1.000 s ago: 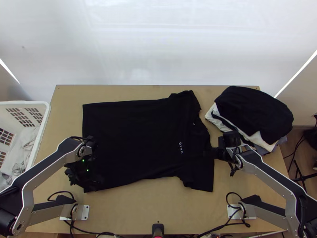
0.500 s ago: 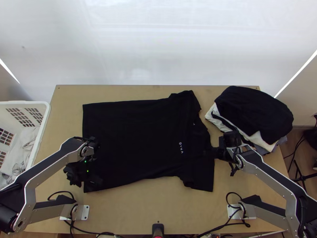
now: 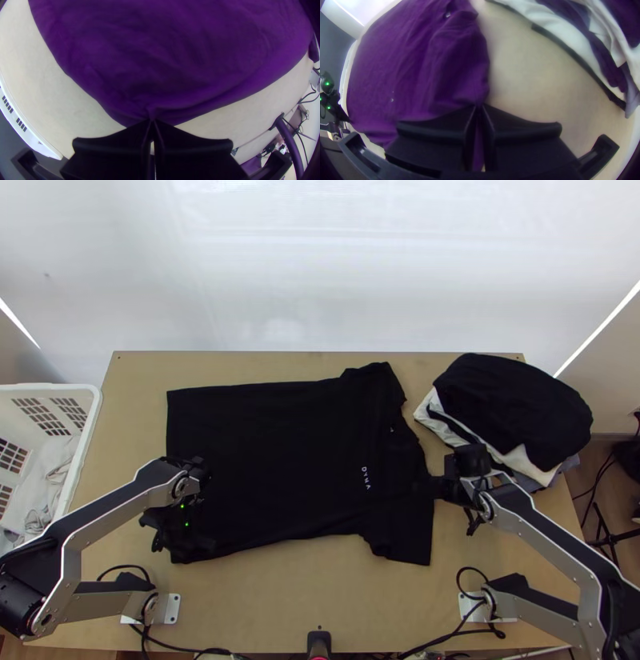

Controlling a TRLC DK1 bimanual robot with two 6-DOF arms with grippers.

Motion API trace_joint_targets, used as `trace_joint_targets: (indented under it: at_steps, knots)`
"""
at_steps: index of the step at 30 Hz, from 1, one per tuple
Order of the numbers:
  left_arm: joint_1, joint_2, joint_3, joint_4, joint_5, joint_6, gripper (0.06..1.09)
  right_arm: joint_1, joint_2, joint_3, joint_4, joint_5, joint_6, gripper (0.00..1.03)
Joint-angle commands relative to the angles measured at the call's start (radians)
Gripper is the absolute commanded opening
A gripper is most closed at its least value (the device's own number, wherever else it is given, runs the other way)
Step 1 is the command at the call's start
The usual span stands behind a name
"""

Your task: Fold the t-shirt

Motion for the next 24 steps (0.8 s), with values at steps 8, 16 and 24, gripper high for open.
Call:
trace_joint_targets:
  at_steps: [8, 16, 24]
  knots:
    - [0.244, -0.112, 0.289, -0.023, 0.168, -0.125, 0.1, -0.152, -0.424, 0.128, -0.057, -0.017, 0.029, 0.03]
    - [0.379, -0.084, 0.529, 0.232, 0.232, -0.404, 0.09, -0.136, -0.358, 0.235, 0.2, 0.153, 0.052, 0.03]
    - [0.48, -0.004, 0.71, 0.406, 0.232, -0.576, 0.09, -0.12, -0.068, 0.553, 0.245, 0.153, 0.057, 0.03]
